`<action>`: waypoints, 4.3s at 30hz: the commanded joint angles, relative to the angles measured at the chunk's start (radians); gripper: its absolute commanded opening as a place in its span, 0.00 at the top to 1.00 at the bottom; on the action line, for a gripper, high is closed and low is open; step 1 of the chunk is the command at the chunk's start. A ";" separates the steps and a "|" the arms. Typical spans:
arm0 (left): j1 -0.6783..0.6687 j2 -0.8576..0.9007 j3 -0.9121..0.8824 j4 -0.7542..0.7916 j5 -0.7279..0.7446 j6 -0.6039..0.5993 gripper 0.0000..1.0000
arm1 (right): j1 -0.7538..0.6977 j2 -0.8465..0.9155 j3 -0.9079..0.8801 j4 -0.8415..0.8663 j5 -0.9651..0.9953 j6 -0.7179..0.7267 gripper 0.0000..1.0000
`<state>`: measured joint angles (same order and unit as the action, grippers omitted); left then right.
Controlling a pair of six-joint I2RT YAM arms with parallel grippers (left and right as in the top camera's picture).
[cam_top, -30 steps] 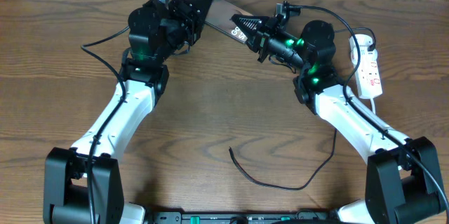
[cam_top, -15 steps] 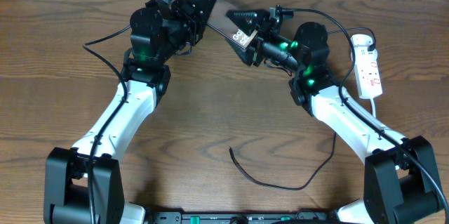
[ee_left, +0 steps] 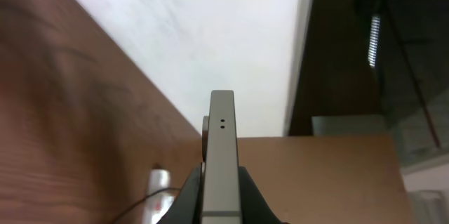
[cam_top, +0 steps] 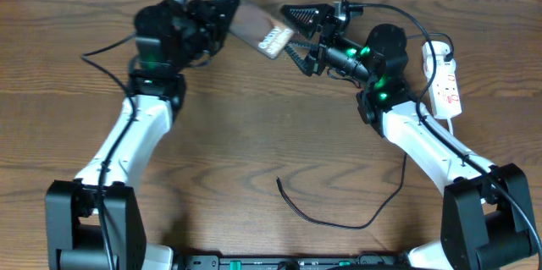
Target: Plug charger to phone and switch on socket
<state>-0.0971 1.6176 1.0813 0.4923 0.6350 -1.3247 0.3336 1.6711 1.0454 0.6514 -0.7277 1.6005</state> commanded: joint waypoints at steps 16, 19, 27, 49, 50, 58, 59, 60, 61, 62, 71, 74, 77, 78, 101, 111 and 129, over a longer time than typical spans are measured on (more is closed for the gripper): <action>0.378 -0.017 0.021 0.166 0.917 0.087 0.93 | 0.000 0.001 -0.002 -0.758 -0.051 -0.898 0.08; 0.378 -0.017 0.019 0.175 0.938 0.110 0.93 | 0.024 0.001 -0.001 -0.926 0.027 -0.994 0.10; 0.378 -0.017 0.019 0.175 0.938 0.162 0.93 | 0.172 0.001 -0.001 -1.260 0.255 -1.109 0.11; 0.590 -0.017 0.019 -0.096 0.673 0.207 0.93 | 0.481 0.001 -0.001 -1.520 0.505 -1.051 0.18; 0.590 -0.017 0.019 -0.096 0.673 0.207 0.93 | 0.490 0.002 -0.001 -1.520 0.513 -1.041 0.19; 0.590 -0.016 0.019 -0.096 0.661 0.206 0.93 | 0.512 0.056 -0.001 -1.518 0.520 -1.028 0.25; 0.590 -0.017 0.019 -0.095 0.661 0.207 0.93 | 0.512 0.068 -0.001 -1.516 0.520 -1.027 0.25; 0.590 -0.016 0.019 -0.095 0.661 0.207 0.93 | 0.512 0.082 -0.001 -1.515 0.520 -1.025 0.25; 0.590 -0.017 0.019 -0.095 0.660 0.207 0.93 | 0.512 0.093 -0.001 -1.515 0.520 -1.025 0.26; 0.590 -0.017 0.019 -0.095 0.658 0.207 0.93 | 0.512 0.108 -0.001 -1.515 0.520 -1.026 0.27; 0.590 -0.016 0.019 -0.095 0.650 0.207 0.93 | 0.512 0.140 0.020 -1.521 0.520 -1.041 0.32; 0.590 -0.017 0.019 -0.095 0.650 0.211 0.93 | 0.512 0.148 0.021 -1.521 0.519 -1.056 0.30; 0.590 -0.017 0.019 -0.095 0.650 0.219 0.93 | 0.512 0.154 0.032 -1.524 0.520 -1.068 0.30; 0.590 -0.017 0.019 -0.095 0.650 0.219 0.93 | 0.512 0.158 0.039 -1.527 0.520 -1.075 0.30; 0.590 -0.017 0.019 -0.095 0.651 0.233 0.93 | 0.513 0.285 0.158 -1.596 0.520 -1.145 0.39; 0.590 -0.017 0.019 -0.095 0.651 0.233 0.93 | 0.526 0.311 0.182 -1.621 0.531 -1.146 0.57; 0.589 -0.017 0.019 -0.095 0.662 0.251 0.93 | 0.515 0.311 0.207 -1.624 0.569 -1.123 0.60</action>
<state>0.4900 1.6176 1.0817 0.3916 1.2766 -1.0901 0.8516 1.9572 1.2289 -0.9756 -0.1925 0.4667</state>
